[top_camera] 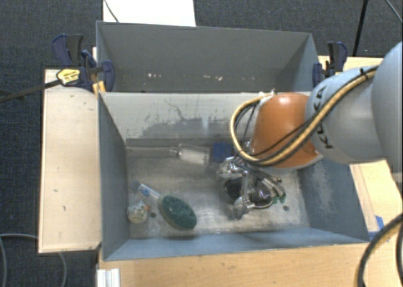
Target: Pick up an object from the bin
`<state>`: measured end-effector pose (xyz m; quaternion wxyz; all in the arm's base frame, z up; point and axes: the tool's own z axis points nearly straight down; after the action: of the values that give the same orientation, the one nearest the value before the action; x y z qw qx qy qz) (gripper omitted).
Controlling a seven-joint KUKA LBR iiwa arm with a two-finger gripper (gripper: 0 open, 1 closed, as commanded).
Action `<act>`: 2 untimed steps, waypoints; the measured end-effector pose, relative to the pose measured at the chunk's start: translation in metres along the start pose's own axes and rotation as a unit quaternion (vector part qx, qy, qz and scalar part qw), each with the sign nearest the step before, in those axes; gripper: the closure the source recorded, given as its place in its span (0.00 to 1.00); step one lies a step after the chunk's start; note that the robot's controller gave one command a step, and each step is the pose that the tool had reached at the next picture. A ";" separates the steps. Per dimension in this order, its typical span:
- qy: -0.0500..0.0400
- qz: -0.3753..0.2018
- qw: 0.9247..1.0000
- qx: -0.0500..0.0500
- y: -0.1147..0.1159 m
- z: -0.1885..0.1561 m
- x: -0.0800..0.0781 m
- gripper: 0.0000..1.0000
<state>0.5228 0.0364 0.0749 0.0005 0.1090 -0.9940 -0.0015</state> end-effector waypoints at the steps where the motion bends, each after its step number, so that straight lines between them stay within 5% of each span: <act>1: -0.003 -0.138 0.990 0.002 0.002 -0.040 0.009 0.00; 2: -0.004 -0.289 0.957 0.003 -0.076 0.002 -0.017 0.00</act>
Offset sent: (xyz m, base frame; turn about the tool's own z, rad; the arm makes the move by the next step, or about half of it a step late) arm -0.0104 -0.0001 0.0387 -0.2780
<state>0.5553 -0.0337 0.0724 -0.0043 0.3916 -0.9201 0.0006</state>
